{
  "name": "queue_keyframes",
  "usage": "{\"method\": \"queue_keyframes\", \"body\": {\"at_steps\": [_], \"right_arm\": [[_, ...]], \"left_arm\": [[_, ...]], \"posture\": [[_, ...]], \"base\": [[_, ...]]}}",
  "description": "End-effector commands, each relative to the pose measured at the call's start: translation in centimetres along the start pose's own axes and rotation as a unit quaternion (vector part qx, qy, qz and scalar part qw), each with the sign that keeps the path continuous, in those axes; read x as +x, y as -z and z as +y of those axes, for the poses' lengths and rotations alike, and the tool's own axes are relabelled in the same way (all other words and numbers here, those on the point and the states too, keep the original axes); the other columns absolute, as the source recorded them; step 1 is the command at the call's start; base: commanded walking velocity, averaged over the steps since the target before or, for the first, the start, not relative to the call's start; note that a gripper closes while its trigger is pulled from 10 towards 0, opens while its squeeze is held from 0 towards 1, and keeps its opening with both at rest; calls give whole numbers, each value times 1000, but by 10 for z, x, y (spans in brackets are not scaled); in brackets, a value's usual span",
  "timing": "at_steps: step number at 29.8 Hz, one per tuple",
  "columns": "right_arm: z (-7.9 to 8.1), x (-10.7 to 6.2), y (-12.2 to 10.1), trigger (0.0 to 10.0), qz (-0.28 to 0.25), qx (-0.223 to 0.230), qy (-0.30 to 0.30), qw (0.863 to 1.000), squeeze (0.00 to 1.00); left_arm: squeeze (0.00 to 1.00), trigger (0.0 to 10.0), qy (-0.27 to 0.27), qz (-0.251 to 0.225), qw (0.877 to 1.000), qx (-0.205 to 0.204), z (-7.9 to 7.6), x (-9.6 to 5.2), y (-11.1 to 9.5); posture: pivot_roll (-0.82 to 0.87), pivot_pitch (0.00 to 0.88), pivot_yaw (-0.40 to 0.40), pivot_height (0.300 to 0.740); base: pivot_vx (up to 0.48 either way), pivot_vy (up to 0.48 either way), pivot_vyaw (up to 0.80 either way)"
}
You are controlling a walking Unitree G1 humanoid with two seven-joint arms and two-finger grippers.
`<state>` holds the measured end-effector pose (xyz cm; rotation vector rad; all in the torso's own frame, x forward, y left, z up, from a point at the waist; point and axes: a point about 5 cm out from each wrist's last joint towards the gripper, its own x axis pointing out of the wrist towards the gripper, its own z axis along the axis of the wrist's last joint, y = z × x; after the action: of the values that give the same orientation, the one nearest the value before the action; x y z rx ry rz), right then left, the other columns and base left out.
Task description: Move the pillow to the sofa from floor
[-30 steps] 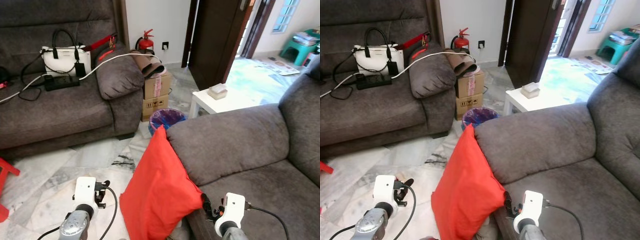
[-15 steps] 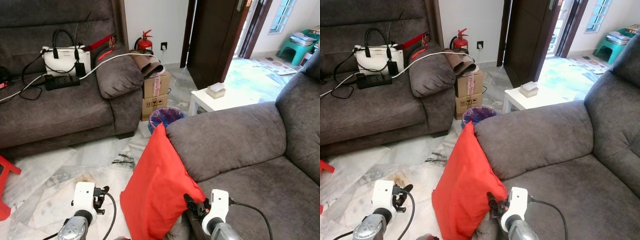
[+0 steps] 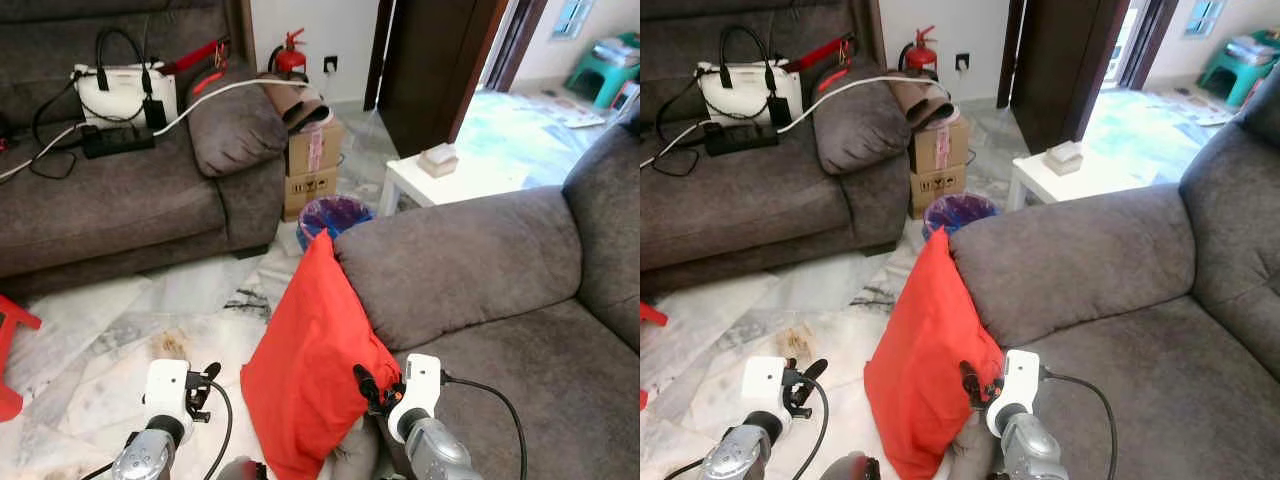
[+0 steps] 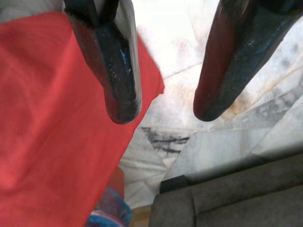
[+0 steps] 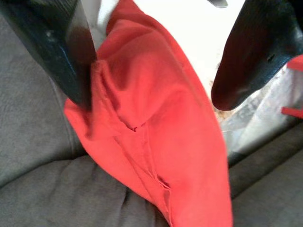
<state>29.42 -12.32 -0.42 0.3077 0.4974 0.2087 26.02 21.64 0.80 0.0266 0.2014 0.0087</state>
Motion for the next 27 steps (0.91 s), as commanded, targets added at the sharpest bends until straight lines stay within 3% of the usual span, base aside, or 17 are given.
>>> {"method": "queue_keyframes", "body": {"at_steps": [1, 5, 9, 19, 27], "right_arm": [[-4, -1, 1, 10000, 3, -6, 16, 1000, 0], [-17, -2, -10, 10000, -26, 28, 58, 998, 0], [-21, -3, -11, 10000, -25, 36, 63, 997, 0], [-13, -4, 5, 10000, 14, 43, 41, 998, 0], [-1, -1, 3, 10000, -18, 91, 12, 996, 0]], "left_arm": [[0, 10000, 3, 9, 1000, 4, 2, -4, 4], [0, 10000, 0, 7, 1000, 3, 4, -8, 4], [0, 10000, 2, 9, 1000, 2, 4, -11, 5], [0, 10000, 12, 13, 1000, 1, 2, -23, 8], [0, 10000, 21, 14, 1000, 2, 0, -38, 8]], "posture": [[253, 207, -15, 635], [262, 218, -13, 635], [260, 225, -8, 635], [289, 265, 4, 635], [339, 303, 17, 635]], "base": [[0, 0, 0], [0, 0, 0], [0, 0, 0], [0, 0, 0], [0, 0, 0]]}}
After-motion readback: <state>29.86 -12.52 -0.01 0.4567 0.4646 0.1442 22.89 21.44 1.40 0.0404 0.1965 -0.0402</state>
